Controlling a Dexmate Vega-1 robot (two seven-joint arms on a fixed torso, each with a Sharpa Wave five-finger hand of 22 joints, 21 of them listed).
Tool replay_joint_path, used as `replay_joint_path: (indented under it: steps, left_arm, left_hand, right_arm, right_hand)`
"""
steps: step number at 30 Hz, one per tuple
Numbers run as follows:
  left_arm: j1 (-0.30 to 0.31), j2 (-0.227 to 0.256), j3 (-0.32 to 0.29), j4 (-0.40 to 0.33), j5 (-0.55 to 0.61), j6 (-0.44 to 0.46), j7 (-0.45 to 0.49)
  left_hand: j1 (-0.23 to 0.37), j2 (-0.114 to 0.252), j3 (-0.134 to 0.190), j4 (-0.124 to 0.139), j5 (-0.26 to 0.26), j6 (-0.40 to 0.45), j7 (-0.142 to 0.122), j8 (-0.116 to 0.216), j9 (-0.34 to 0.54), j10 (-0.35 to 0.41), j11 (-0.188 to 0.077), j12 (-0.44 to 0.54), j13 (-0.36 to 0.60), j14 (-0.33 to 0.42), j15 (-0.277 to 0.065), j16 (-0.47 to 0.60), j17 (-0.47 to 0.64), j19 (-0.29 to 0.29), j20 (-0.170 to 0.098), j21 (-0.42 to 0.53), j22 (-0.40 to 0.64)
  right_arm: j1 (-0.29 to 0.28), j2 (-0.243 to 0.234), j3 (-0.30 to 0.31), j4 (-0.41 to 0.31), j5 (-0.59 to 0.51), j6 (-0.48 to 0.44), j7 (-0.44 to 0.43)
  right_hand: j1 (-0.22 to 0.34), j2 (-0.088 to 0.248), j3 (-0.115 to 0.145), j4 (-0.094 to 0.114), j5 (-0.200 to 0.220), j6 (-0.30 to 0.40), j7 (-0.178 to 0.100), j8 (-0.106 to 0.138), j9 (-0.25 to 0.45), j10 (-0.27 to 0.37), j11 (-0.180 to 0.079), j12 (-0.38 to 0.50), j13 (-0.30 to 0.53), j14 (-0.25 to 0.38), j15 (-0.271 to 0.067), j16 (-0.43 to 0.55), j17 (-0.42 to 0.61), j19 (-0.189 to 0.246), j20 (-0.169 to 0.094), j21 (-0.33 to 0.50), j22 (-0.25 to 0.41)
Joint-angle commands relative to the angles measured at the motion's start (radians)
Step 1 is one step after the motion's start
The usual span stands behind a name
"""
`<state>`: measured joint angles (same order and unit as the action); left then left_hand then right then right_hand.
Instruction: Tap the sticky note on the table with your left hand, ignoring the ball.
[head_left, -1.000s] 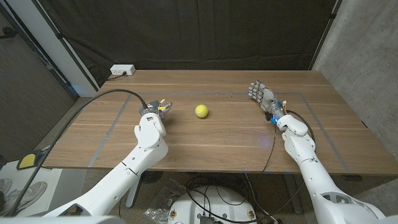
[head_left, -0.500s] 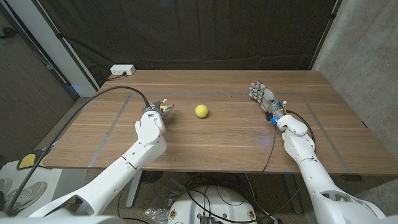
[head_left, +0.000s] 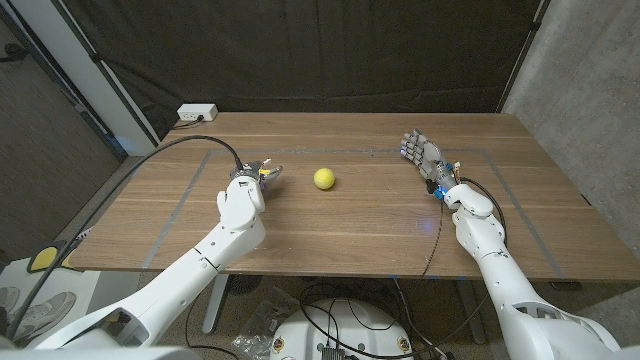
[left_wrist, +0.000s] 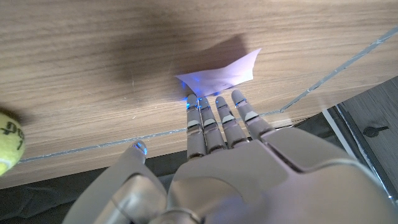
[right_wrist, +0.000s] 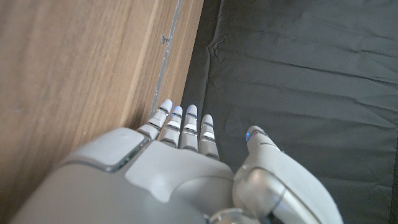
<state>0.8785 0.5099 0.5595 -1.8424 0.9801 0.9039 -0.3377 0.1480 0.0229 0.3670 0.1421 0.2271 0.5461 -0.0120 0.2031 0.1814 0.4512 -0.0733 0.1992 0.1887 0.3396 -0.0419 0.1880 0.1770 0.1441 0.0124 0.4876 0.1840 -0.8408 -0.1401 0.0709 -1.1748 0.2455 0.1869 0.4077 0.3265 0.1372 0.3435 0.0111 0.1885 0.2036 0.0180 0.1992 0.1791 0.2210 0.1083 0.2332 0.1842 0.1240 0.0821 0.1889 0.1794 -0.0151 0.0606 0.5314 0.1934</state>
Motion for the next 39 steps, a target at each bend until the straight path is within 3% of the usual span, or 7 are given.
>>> replay_joint_path:
  steps: [1, 9, 13, 19, 23, 32, 39]
  left_arm:
    - [0.053, -0.006, -0.040, -0.026, -0.001, -0.040, 0.111]
    - [0.141, -0.043, -0.092, -0.038, -0.010, -0.128, 0.357]
    - [0.154, -0.053, -0.099, -0.033, -0.002, -0.144, 0.406]
    - [0.157, -0.058, -0.099, -0.028, 0.010, -0.154, 0.419]
    - [0.151, -0.061, -0.094, -0.024, 0.021, -0.148, 0.405]
    - [0.124, -0.075, -0.066, 0.006, 0.065, -0.104, 0.362]
    - [0.103, -0.083, -0.057, 0.033, 0.066, -0.086, 0.323]
  left_hand:
    - [-0.010, 0.005, -0.008, 0.002, 0.006, 0.010, -0.003, 0.004, 0.003, 0.007, 0.002, 0.003, 0.002, 0.008, -0.073, 0.001, 0.002, -0.001, 0.003, -0.005, 0.003]
    - [-0.010, 0.017, -0.011, -0.003, 0.015, 0.110, 0.017, 0.031, 0.006, 0.108, 0.013, 0.029, 0.004, 0.101, -0.064, 0.024, 0.003, 0.062, 0.019, 0.008, 0.003]
    - [-0.006, 0.018, -0.010, -0.006, 0.015, 0.120, 0.014, 0.032, 0.006, 0.119, 0.012, 0.029, 0.005, 0.114, -0.062, 0.024, 0.003, 0.069, 0.022, 0.008, 0.003]
    - [0.001, 0.022, -0.008, -0.010, 0.014, 0.146, 0.017, 0.036, 0.007, 0.144, 0.011, 0.032, 0.006, 0.140, -0.061, 0.026, 0.004, 0.077, 0.024, 0.007, 0.003]
    - [0.002, 0.022, -0.011, -0.011, 0.011, 0.223, 0.038, 0.056, 0.009, 0.209, 0.039, 0.045, 0.008, 0.195, -0.054, 0.035, 0.007, 0.092, 0.020, 0.008, 0.005]
    - [-0.002, 0.006, -0.023, -0.013, 0.006, 0.282, 0.048, 0.066, 0.008, 0.265, 0.036, 0.050, 0.008, 0.263, -0.059, 0.043, 0.006, 0.148, 0.040, 0.022, 0.005]
    - [0.008, -0.014, -0.031, -0.024, 0.007, 0.289, 0.060, 0.048, 0.004, 0.273, 0.050, 0.029, 0.003, 0.287, -0.048, 0.026, -0.001, 0.283, 0.051, 0.060, 0.000]
  right_arm:
    - [0.005, 0.006, 0.005, 0.012, -0.001, 0.008, -0.001]
    - [-0.006, 0.007, 0.006, -0.004, 0.001, 0.002, -0.002]
    - [-0.013, 0.008, 0.007, -0.013, 0.001, -0.002, -0.007]
    - [-0.021, 0.007, 0.012, -0.018, 0.004, -0.002, -0.010]
    - [-0.024, 0.006, 0.015, -0.020, 0.005, 0.006, -0.013]
    - [-0.021, 0.003, 0.017, -0.017, 0.006, 0.009, -0.014]
    - [-0.012, 0.002, 0.018, -0.002, 0.005, 0.012, -0.014]
  right_hand:
    - [-0.011, 0.000, 0.004, 0.005, -0.003, 0.007, -0.003, -0.003, 0.005, 0.009, 0.001, -0.004, 0.002, 0.004, 0.001, 0.000, 0.002, -0.001, -0.003, -0.003, 0.001]
    - [-0.014, -0.001, 0.003, 0.006, -0.003, 0.006, -0.004, -0.004, 0.005, 0.009, -0.001, -0.005, 0.002, 0.005, 0.000, 0.000, 0.002, 0.000, -0.003, -0.003, 0.001]
    - [-0.016, -0.001, 0.003, 0.007, -0.003, 0.005, -0.004, -0.005, 0.005, 0.009, 0.001, -0.005, 0.002, 0.006, 0.001, 0.000, 0.002, 0.000, -0.003, -0.004, 0.001]
    - [-0.020, -0.001, 0.003, 0.009, -0.003, 0.002, -0.005, -0.006, 0.005, 0.005, 0.001, -0.007, 0.002, 0.005, 0.002, 0.000, 0.002, 0.001, -0.003, -0.005, 0.001]
    - [-0.024, -0.001, 0.002, 0.011, -0.003, -0.003, -0.005, -0.008, 0.005, 0.005, 0.000, -0.008, 0.002, 0.005, 0.002, 0.000, 0.002, 0.001, -0.004, -0.005, 0.001]
    - [-0.033, -0.002, -0.001, 0.016, -0.003, -0.010, -0.006, -0.011, 0.005, 0.003, -0.002, -0.010, 0.002, 0.006, 0.000, 0.001, 0.003, 0.002, -0.004, -0.006, 0.001]
    - [-0.038, -0.003, -0.002, 0.018, -0.002, -0.012, -0.007, -0.011, 0.005, 0.002, 0.001, -0.011, 0.002, 0.008, 0.002, 0.002, 0.003, 0.002, -0.004, -0.007, 0.002]
